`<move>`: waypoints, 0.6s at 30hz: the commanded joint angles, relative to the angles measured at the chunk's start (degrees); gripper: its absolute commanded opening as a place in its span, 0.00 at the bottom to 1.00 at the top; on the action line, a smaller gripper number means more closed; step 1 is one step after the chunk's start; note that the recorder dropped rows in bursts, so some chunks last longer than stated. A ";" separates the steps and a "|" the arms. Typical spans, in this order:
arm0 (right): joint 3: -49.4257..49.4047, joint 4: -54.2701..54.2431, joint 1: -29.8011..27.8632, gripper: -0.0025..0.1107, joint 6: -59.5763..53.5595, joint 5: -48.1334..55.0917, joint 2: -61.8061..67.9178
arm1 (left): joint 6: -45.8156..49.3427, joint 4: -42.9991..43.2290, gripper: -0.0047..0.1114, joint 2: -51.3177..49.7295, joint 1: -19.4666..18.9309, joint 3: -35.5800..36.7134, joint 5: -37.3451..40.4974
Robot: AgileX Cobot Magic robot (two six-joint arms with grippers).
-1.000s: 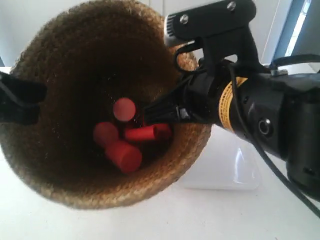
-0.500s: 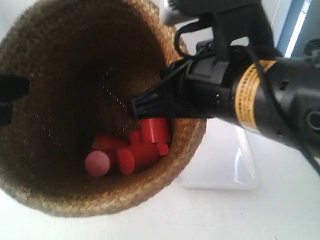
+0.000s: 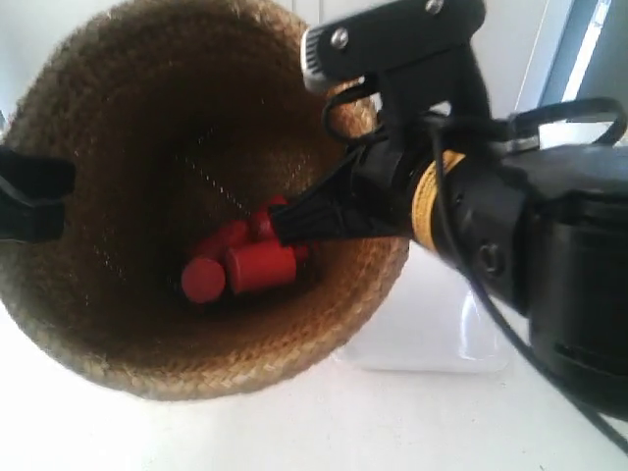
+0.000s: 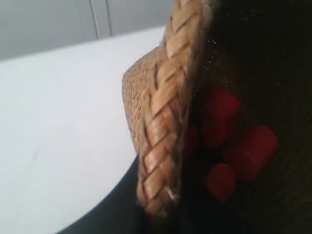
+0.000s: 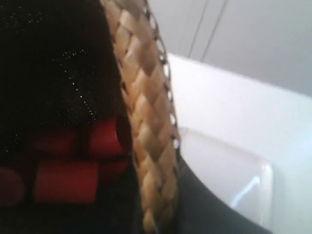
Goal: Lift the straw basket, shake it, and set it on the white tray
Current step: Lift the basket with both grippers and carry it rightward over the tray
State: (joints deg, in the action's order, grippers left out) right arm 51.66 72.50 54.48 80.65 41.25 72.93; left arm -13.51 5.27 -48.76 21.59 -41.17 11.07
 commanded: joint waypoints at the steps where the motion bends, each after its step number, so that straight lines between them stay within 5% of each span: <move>1: 3.15 -5.97 4.16 0.02 -7.75 -3.64 -5.41 | 1.65 -2.13 0.04 5.07 1.52 -4.24 6.02; 5: -1.12 13.63 1.19 0.02 8.85 -5.69 -2.10 | 3.91 -0.15 0.04 1.18 0.67 -0.34 -5.41; 10: 2.26 -5.34 2.50 0.02 -3.86 -7.13 -3.25 | 3.67 -5.27 0.04 0.18 3.26 -4.36 9.81; 15: -1.88 11.31 0.33 0.02 7.40 -3.67 0.75 | 3.77 -0.56 0.04 -0.54 3.12 0.11 -6.05; 18: 0.74 -1.27 0.28 0.02 0.33 -1.26 1.39 | -0.73 -1.60 0.04 -1.79 2.74 -2.58 0.93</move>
State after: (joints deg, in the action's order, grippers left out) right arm 50.80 76.79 54.26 85.79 39.92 73.83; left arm -12.23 3.68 -49.82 24.30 -42.14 9.77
